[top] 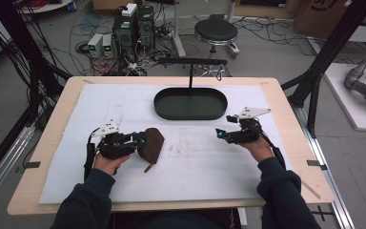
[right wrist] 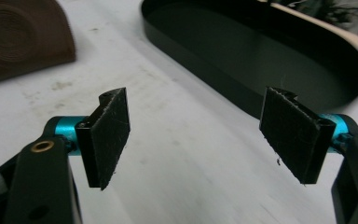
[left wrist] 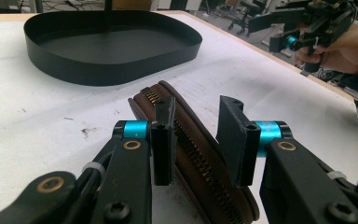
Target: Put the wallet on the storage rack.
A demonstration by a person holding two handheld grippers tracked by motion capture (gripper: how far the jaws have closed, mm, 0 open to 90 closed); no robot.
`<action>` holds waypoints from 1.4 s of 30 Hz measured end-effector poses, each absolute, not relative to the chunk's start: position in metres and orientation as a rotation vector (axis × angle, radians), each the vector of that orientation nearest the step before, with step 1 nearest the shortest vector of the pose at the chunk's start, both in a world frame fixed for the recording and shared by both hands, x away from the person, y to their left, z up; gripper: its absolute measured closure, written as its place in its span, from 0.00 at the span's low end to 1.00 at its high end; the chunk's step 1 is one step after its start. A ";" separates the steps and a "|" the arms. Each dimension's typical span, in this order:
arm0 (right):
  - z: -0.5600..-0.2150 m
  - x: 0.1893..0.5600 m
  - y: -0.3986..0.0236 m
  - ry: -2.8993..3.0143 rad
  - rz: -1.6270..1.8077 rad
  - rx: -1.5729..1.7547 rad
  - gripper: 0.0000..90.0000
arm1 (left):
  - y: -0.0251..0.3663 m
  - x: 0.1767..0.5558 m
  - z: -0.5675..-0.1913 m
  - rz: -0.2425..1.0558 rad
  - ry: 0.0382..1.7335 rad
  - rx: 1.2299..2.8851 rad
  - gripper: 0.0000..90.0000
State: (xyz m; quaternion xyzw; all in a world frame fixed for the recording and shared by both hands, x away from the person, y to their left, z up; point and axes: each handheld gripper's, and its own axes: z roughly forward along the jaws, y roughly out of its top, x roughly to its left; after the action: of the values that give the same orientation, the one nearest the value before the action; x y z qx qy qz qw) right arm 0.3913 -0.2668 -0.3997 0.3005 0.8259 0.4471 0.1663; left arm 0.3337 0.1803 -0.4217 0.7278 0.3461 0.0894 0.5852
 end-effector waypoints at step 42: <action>-0.397 0.440 -0.069 2.583 1.404 0.604 0.29 | 0.179 0.324 -0.408 0.353 0.897 1.682 0.49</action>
State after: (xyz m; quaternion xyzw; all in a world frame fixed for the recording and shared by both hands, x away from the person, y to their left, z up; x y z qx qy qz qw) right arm 0.4398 -0.0686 -0.3975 0.2008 0.8586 0.4665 0.0699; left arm 0.3240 0.1787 -0.4076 0.7153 0.3814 0.1503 0.5660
